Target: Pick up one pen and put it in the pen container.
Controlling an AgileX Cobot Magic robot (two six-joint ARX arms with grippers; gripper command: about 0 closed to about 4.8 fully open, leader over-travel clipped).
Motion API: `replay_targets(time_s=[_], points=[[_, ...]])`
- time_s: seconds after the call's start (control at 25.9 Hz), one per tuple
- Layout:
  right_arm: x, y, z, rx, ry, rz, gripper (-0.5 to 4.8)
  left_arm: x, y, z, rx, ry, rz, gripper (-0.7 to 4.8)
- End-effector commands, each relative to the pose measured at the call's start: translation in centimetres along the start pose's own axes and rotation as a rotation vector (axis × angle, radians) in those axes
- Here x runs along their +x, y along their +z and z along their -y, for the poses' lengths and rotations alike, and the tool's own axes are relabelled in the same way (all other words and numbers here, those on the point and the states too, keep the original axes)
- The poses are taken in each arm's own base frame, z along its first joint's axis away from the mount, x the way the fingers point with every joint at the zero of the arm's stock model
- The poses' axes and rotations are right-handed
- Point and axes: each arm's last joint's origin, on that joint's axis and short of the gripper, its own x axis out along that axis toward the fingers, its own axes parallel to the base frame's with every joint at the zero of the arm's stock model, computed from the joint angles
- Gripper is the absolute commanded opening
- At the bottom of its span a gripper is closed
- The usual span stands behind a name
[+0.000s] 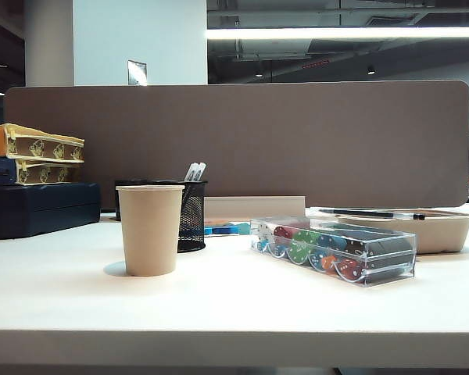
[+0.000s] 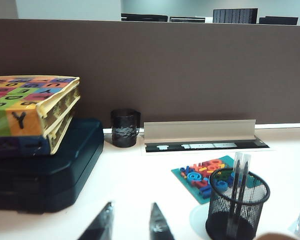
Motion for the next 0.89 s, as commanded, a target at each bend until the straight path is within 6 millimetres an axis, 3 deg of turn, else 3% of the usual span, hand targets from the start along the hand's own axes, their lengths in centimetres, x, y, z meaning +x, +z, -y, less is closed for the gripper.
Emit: replay_targets(time_s=[0.04,0.23,0.58,0.89], points=[[0.9,1.3,-0.1,-0.046,0.034,0.019,1.22,1.3,1.2,0.0,0.004,-0.028,0.028,0.89],[2.2,2.0,-0.2,-0.051,0.073,-0.020,1.22,2.5,1.3,0.2,0.003,-0.073,0.010,0.89],[6.3,2.3,-0.3,-0.093,0.150,-0.152,1.22,4.1,0.1,0.5,0.015,-0.168,-0.064,0.89],[10.2,0.4,-0.4,-0.088,0.222,-0.305,1.22,6.5,0.3,0.7,0.002,-0.240,-0.128,0.89]])
